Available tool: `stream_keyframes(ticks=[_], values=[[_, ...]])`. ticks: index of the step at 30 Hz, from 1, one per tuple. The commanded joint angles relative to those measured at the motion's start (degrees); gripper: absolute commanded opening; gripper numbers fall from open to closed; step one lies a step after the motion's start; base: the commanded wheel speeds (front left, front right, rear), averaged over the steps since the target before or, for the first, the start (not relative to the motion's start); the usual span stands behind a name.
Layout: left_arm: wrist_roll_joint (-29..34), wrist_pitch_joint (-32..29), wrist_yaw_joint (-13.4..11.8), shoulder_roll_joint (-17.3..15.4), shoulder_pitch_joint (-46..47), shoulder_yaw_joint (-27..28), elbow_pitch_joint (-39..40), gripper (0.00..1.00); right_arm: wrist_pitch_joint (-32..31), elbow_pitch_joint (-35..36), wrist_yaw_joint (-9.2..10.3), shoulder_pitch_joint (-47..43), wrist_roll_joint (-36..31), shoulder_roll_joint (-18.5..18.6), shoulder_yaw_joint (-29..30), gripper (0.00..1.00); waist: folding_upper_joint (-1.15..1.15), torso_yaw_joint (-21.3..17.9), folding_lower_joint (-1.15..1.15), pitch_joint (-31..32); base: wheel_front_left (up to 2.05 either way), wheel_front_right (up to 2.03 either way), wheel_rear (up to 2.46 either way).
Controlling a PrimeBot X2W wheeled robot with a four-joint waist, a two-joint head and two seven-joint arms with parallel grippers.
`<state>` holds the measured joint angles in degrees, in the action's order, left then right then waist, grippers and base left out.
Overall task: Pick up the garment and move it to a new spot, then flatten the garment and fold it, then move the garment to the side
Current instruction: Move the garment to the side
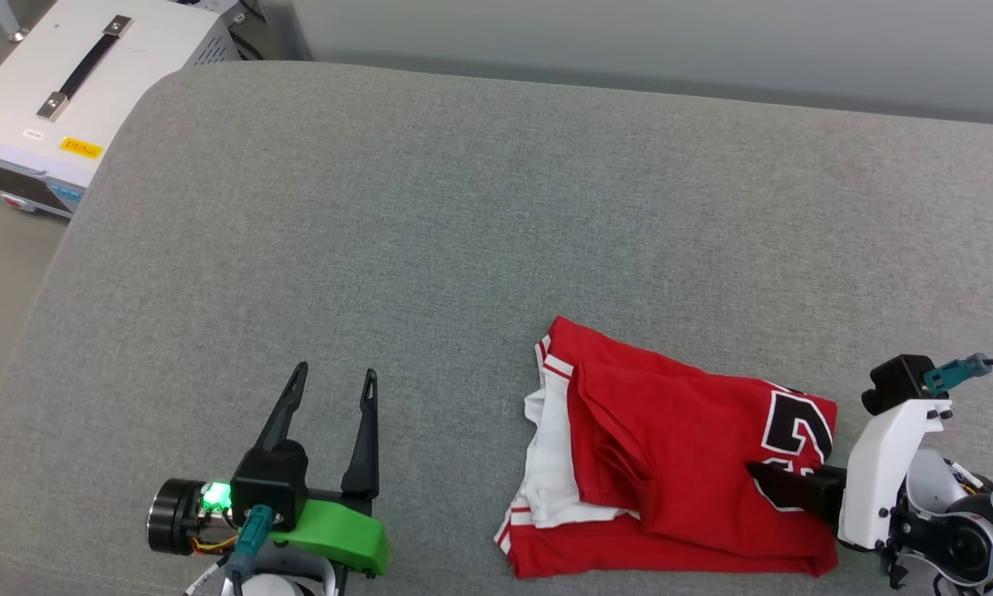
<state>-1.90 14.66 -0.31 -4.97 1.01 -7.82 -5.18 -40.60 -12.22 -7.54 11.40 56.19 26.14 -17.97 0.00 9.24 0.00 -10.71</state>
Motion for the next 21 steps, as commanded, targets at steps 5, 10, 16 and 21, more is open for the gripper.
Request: stream_keyframes(ticks=[5, 10, 16, 21], values=[[0.4, 0.3, -0.1, 0.5, 1.2, 0.0, -0.4, 1.0, 3.6, -0.8, 0.05, 1.0, -1.3, 0.7, -4.2, 0.0, 0.0, 0.5, 0.0, -0.3, 0.0, 0.0, 0.0], [0.3, 0.3, -0.5, 0.6, 0.8, 0.3, -0.6, 1.0, 8.4, 1.7, 0.05, 3.1, -2.7, 3.6, -7.4, 0.0, 0.0, -0.3, 0.0, 0.4, 0.0, 0.0, 0.0], [-0.1, 0.3, -0.7, 0.8, -0.5, 0.9, -0.5, 1.0, 13.1, 6.2, 0.05, 7.3, -4.5, 7.8, -10.0, 0.0, 0.0, -3.7, 0.0, 2.2, 0.0, 0.0, 0.0], [-0.2, 0.3, -0.6, 0.8, -0.9, 1.5, 0.0, 1.0, 14.3, 7.2, 0.05, 9.7, -5.0, 10.5, -8.3, 0.0, 0.0, -7.2, 0.0, 2.0, 0.0, 0.0, 0.0]])
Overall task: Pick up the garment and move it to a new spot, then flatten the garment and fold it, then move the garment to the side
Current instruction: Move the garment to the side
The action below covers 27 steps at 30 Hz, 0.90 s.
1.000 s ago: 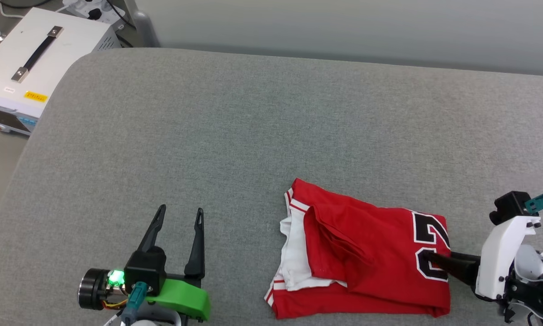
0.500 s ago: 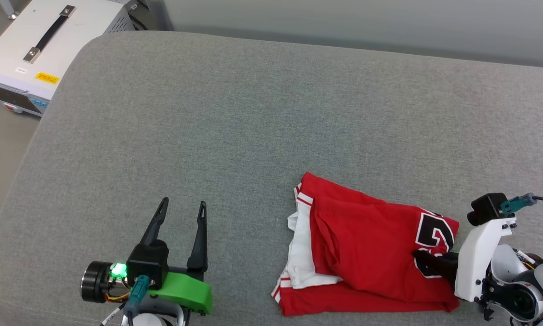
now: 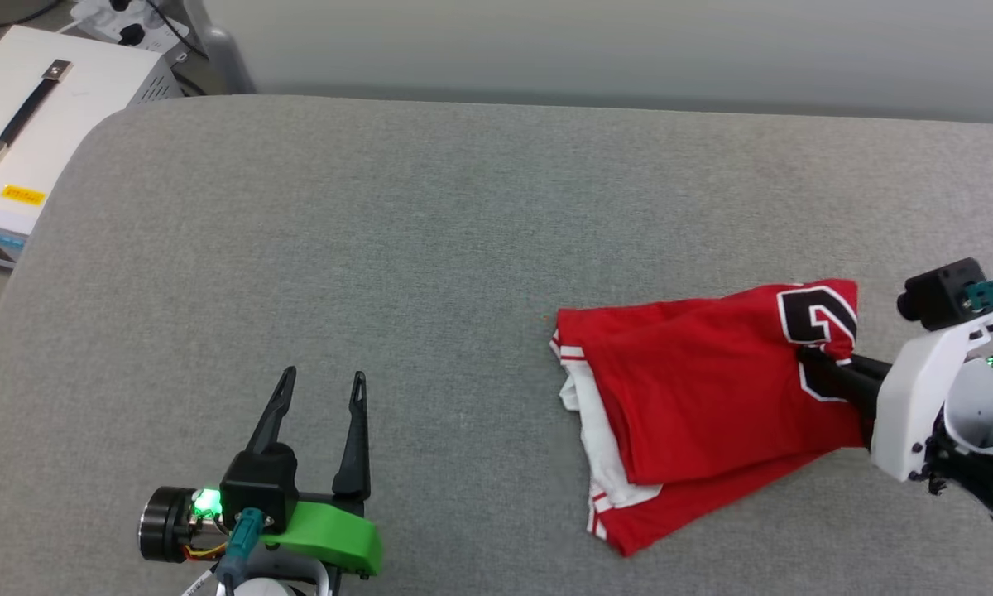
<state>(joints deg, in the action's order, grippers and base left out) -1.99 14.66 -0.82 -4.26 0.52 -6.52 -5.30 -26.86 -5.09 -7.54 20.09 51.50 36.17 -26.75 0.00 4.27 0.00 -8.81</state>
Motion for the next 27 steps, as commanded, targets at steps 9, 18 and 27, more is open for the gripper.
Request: stream_keyframes(ticks=[9, 18, 27], values=[[0.3, 0.3, 0.1, -0.5, 1.1, 1.3, 2.0, 1.0, 0.3, 0.0, 0.05, 4.4, -2.3, 6.2, 4.6, 0.0, 0.0, -9.9, 0.0, -4.0, 0.0, 0.0, 0.0], [1.4, 0.3, 0.9, -2.6, 5.0, 1.6, 3.6, 1.0, 1.6, -4.3, 0.05, 7.1, -5.2, 11.1, 10.3, 0.0, 0.0, -14.0, 0.0, -10.7, 0.0, 0.0, 0.0], [2.4, 0.3, 1.9, -4.3, 10.7, 0.6, 4.8, 1.0, 2.3, -14.5, 0.05, 13.4, -10.7, 14.2, 14.9, 0.0, 0.0, -12.9, 0.0, -17.6, 0.0, 0.0, 0.0]])
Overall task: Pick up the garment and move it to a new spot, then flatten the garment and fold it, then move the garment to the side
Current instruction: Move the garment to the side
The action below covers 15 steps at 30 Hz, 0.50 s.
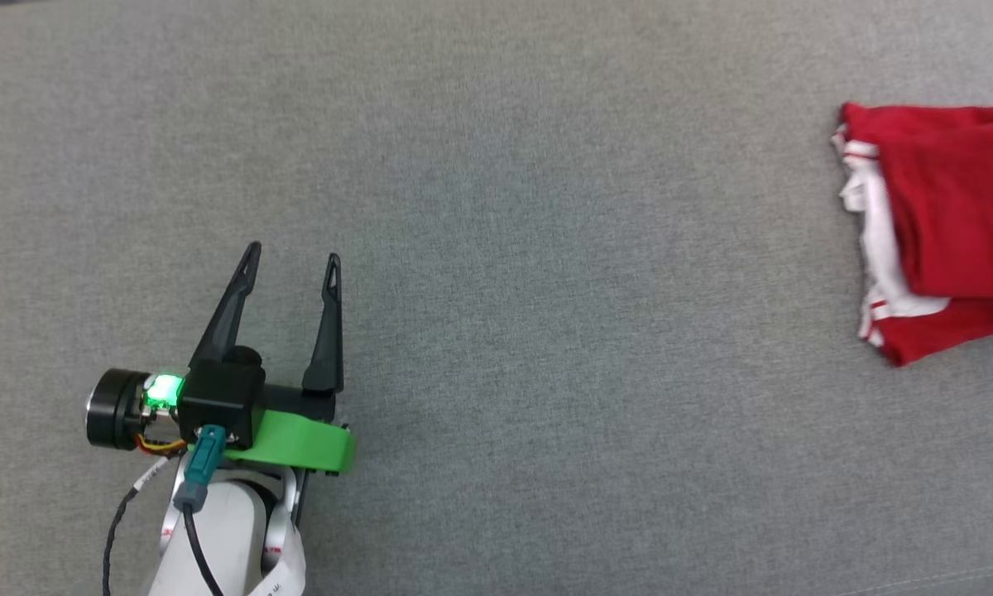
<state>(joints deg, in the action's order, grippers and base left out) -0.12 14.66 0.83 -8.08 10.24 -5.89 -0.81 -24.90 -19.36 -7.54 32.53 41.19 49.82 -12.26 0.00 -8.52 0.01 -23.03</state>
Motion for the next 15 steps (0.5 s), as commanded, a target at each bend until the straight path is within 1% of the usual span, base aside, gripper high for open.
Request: stream_keyframes(ticks=[1, 8, 13, 14, 15], values=[[0.6, 0.3, 0.2, -0.7, 1.4, -0.2, 0.7, 1.0, 0.5, -1.7, 0.05, 1.9, -0.9, 0.9, 1.2, 0.0, 0.0, 0.1, -0.01, -4.1, 0.0, 0.0, 0.0], [0.7, 0.3, -0.1, -1.4, 2.7, -0.6, 2.0, 1.0, 1.7, -9.9, 0.05, 6.4, -4.6, 2.4, 5.1, 0.0, 0.0, 0.5, -0.01, -6.9, 0.0, 0.0, 0.0], [0.5, 0.3, -0.5, -1.5, 3.0, -0.9, 2.3, 1.0, 4.8, -14.5, 0.05, 8.7, -6.8, 1.7, 6.6, 0.0, 0.0, 0.6, -0.01, -7.5, 0.0, 0.0, 0.0], [0.4, 0.3, -0.6, -1.5, 3.1, -1.0, 2.3, 1.0, 5.2, -15.2, 0.05, 9.0, -7.2, 1.5, 6.7, 0.13, 0.0, 0.7, -0.01, -7.4, 0.0, 0.0, 0.0], [0.4, 0.3, -0.6, -1.5, 3.1, -1.1, 2.2, 1.0, 5.3, -16.1, 0.05, 9.3, -7.4, 1.0, 6.8, 0.55, 0.0, 0.8, -0.01, -7.2, 0.0, 0.0, 0.0]])
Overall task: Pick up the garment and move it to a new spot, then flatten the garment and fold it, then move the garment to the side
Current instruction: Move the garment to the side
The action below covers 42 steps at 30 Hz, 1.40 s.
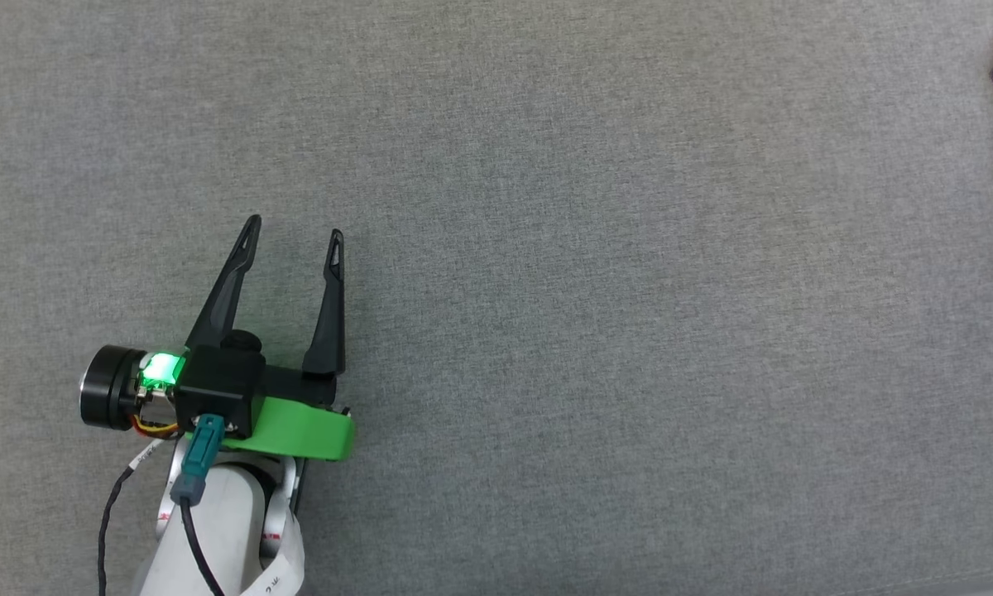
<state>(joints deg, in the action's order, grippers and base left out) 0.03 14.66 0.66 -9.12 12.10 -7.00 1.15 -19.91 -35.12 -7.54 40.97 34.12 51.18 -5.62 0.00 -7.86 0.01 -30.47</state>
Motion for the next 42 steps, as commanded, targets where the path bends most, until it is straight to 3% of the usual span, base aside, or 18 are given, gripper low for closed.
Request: stream_keyframes(ticks=[1, 10, 16, 22, 26, 33, 42], values=[[0.1, 0.3, -0.5, -0.4, 1.2, 0.0, 0.2, 1.0, 0.7, -1.0, 0.05, 1.1, -0.6, -0.6, 0.3, 1.0, 0.0, 0.1, -0.01, 0.5, 0.0, 0.0, 0.0], [-0.6, 0.3, -1.3, -0.1, -0.3, -0.1, -0.7, 1.0, 8.9, -3.7, 0.05, 2.0, -4.0, -2.3, 0.9, 1.0, 0.0, 0.7, -0.01, 5.2, 0.0, 0.0, 0.0], [-1.2, 0.3, -1.8, 0.5, -2.5, -0.1, -1.3, 1.0, 20.5, -2.4, 0.05, 1.6, -6.5, -3.1, 0.9, 1.0, 0.0, 1.9, -0.01, 9.2, 0.0, 0.0, 0.0], [-2.1, 0.3, -2.3, 1.4, -5.0, 0.6, -1.8, 1.0, 33.4, 0.9, 0.05, 1.4, -11.2, -6.6, 2.7, 1.0, 0.0, 3.6, -0.01, 12.7, 0.0, 0.0, 0.0], [-2.6, 0.3, -2.3, 2.0, -6.2, 1.0, -2.0, 1.0, 34.8, 7.8, 0.05, -0.6, -15.1, -11.5, 5.2, 1.0, 0.0, 4.9, -0.01, 14.4, 0.0, 0.0, 0.0], [-3.2, 0.3, -2.1, 3.0, -7.4, 2.0, -2.7, 1.0, 34.9, 25.1, 0.05, -10.4, -22.3, -23.9, 10.5, 1.0, 0.0, 8.0, -0.01, 17.4, 0.0, 0.0, 0.0], [-3.8, 0.3, -1.5, 3.8, -9.3, 3.4, -3.7, 1.0, 34.9, 32.2, 0.05, -22.7, -27.4, -36.6, 9.6, 1.0, 0.0, 11.0, -0.01, 20.7, 0.0, 0.0, 0.0]])
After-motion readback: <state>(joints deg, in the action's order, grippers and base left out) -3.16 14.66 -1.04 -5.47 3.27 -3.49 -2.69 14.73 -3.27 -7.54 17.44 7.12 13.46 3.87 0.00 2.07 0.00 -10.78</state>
